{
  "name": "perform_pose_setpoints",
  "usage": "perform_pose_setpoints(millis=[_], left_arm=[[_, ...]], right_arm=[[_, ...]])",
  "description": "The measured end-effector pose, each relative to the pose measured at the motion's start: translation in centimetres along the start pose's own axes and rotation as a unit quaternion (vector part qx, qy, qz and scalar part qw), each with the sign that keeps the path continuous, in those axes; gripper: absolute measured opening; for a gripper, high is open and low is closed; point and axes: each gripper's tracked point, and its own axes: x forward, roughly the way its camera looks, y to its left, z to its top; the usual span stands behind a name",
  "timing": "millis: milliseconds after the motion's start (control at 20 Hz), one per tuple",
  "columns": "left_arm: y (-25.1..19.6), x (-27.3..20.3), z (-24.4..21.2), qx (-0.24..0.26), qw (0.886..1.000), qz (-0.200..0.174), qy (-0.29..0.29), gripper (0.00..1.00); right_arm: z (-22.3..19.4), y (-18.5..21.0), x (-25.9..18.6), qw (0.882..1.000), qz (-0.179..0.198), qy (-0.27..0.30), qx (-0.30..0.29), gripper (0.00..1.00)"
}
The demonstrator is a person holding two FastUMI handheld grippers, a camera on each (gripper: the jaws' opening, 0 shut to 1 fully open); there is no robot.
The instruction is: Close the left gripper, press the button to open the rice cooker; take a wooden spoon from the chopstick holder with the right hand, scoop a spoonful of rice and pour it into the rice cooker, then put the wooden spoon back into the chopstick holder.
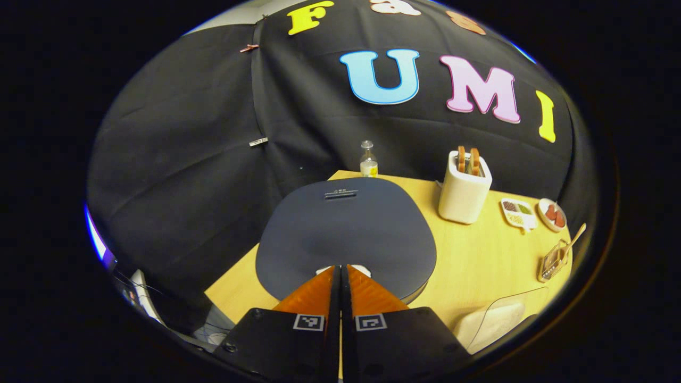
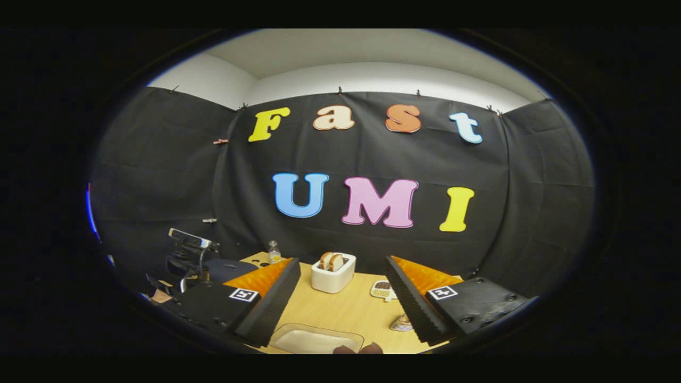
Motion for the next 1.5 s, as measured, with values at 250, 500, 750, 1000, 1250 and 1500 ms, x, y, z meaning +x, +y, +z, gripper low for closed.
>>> perform_pose_setpoints(millis=[250, 500, 750, 1000, 1250, 1500], left_arm=[[0.8, -0.2, 0.0, -0.014, 1.0, 0.021, -0.008, 0.07], [0.3, -0.1, 1.5, -0.052, 0.998, -0.014, -0.011, 0.06], [-0.1, 1.0, 0.3, -0.072, 0.997, -0.029, 0.025, 0.06], [0.1, 0.3, 0.4, -0.066, 0.997, -0.038, 0.022, 0.06], [1.4, -4.2, 7.4, -0.049, 0.993, -0.022, -0.108, 0.06], [2.3, -7.7, 12.0, -0.071, 0.981, -0.028, -0.176, 0.05]], right_arm=[[0.0, -0.5, -0.2, 1.0, -0.004, 0.001, 0.002, 0.98], [-0.2, -0.2, 0.0, 1.0, -0.001, 0.004, 0.004, 0.98], [-0.3, 0.1, -0.2, 1.0, 0.003, 0.002, 0.003, 0.98], [0.4, 0.5, -0.5, 1.0, 0.006, -0.004, 0.011, 0.98], [0.1, -0.8, -1.5, 1.0, -0.005, -0.007, 0.012, 0.98], [0.5, -1.6, -2.2, 1.0, -0.012, -0.012, 0.014, 0.98]])
